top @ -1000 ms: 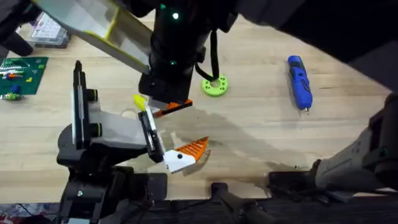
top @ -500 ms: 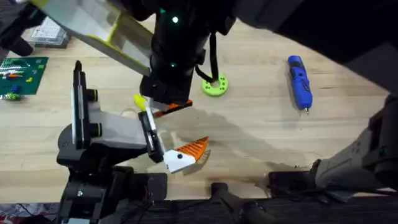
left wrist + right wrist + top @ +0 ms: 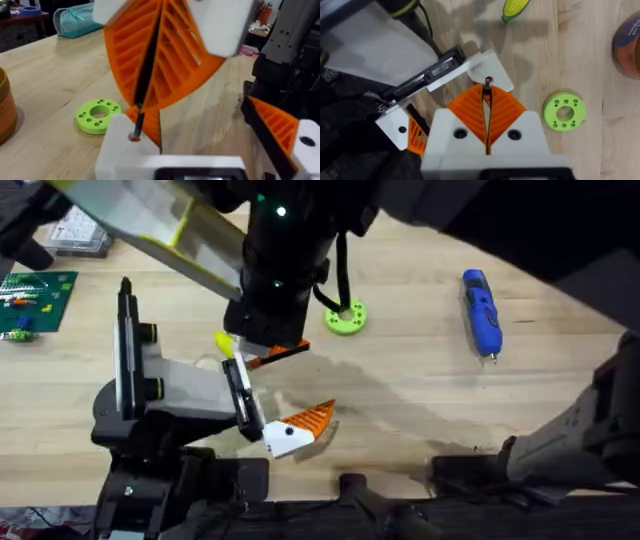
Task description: Pick up the gripper from the table and insert it into the empty holder that is missing its gripper. Then pick up a screw, insert it into the mounting hole, and use the screwdriver to tighten it. Finally, clean up the table by picking up the vegetable and placing it into the bucket.
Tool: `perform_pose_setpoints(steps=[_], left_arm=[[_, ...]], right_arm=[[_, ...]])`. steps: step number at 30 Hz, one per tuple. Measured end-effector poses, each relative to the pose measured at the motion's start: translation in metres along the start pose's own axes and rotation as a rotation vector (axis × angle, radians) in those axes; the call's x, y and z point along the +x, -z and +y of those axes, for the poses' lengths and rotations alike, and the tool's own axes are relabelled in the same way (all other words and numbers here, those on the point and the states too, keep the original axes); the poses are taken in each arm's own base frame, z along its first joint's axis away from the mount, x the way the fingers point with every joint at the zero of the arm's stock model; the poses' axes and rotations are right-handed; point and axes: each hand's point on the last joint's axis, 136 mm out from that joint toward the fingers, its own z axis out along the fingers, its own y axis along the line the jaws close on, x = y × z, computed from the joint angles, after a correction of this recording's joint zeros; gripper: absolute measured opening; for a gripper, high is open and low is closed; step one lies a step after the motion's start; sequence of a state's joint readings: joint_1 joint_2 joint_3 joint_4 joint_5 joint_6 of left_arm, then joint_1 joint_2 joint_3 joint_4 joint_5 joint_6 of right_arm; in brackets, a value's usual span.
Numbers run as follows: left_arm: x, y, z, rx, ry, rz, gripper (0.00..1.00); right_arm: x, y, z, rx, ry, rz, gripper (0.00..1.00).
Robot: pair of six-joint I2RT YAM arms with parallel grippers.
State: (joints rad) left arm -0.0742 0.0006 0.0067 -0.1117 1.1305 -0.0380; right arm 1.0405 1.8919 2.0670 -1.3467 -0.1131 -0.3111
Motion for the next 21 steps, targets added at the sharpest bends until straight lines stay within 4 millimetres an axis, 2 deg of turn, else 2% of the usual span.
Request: perform_pose_setpoints(steps=[21], left_arm=[[0.0,0.0,0.0,0.0,0.001,0.0,0.986]], right_arm=[[0.002,-0.011,-0.001,-0.008,-0.004,0.025,0.014]])
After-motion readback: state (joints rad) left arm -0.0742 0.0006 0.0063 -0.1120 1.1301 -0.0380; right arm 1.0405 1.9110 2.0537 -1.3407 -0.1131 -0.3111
